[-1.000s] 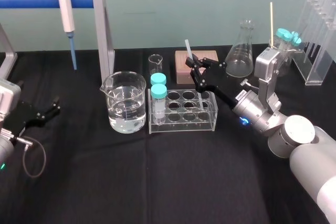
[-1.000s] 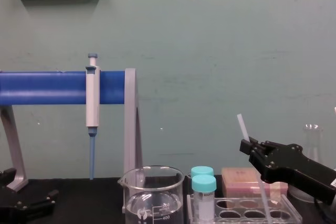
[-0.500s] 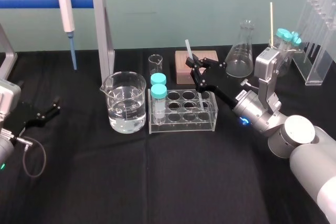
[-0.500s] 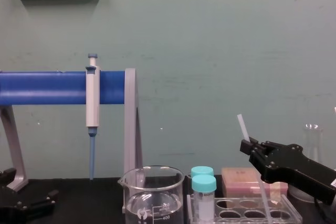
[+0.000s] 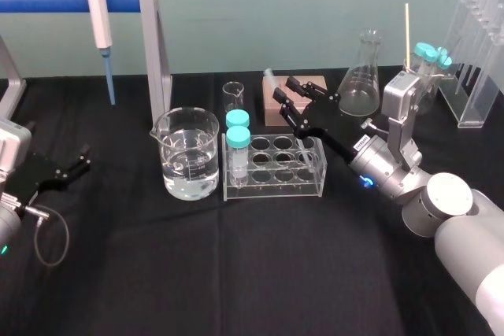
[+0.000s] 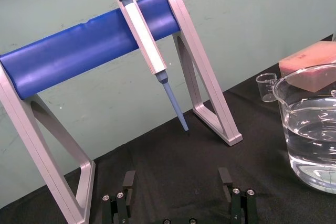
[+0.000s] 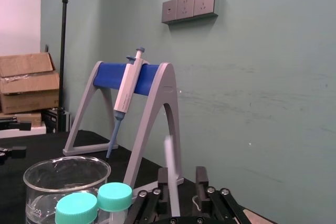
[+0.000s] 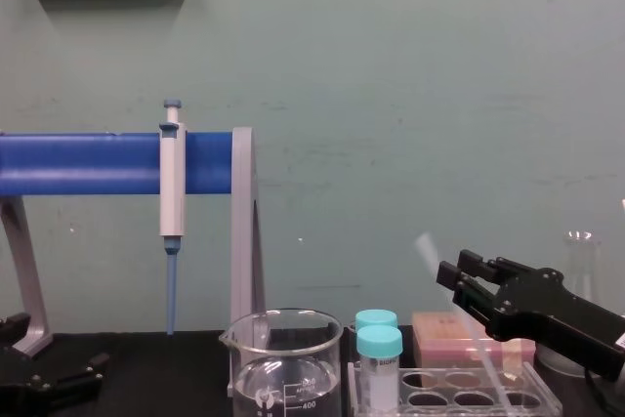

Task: Pick up the stirring rod with one hand, then place it down.

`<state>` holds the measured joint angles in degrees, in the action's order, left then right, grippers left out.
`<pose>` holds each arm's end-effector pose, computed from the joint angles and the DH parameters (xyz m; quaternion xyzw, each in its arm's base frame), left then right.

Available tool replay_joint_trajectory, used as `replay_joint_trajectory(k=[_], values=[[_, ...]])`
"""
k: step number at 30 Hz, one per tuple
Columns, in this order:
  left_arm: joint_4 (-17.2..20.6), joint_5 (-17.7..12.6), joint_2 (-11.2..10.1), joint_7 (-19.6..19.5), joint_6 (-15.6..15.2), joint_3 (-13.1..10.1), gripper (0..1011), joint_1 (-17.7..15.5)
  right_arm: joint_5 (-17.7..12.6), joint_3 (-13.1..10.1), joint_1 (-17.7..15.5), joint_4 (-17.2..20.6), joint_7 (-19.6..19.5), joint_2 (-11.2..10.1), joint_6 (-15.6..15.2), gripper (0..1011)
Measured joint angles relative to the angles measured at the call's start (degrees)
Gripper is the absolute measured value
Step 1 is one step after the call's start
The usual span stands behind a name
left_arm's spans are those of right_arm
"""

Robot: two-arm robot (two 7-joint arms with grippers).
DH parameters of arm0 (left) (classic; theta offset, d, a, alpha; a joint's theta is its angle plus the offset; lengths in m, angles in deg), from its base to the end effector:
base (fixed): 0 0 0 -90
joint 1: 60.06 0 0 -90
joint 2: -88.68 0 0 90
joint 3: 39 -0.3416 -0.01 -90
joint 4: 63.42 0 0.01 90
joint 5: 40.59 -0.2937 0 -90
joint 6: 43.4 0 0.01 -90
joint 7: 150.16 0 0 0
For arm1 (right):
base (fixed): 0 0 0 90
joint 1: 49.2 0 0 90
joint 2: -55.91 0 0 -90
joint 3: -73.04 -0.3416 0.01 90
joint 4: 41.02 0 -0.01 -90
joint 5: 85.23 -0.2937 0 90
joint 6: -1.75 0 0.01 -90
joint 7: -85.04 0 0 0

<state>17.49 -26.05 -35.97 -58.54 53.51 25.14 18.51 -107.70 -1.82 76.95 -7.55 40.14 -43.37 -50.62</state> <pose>0.3522 0.1160 -0.3409 0.1415 -0.1326 0.5799 0.7913 0.4859 -0.0538 -0.3815 0.0881 -0.1134 -0.3938 0.9079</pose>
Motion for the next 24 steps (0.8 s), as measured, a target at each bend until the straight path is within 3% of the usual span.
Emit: replay_joint_trajectory(k=[18,24], values=[[0.00,0.00,0.00,0.00,0.00,0.00,1000,0.00,-0.08,0.00,0.00,0.00,0.08,0.00,0.04,877],[0.00,0.00,0.00,0.00,0.00,0.00,1000,0.00,-0.08,0.00,0.00,0.00,0.09,0.00,0.04,1003]])
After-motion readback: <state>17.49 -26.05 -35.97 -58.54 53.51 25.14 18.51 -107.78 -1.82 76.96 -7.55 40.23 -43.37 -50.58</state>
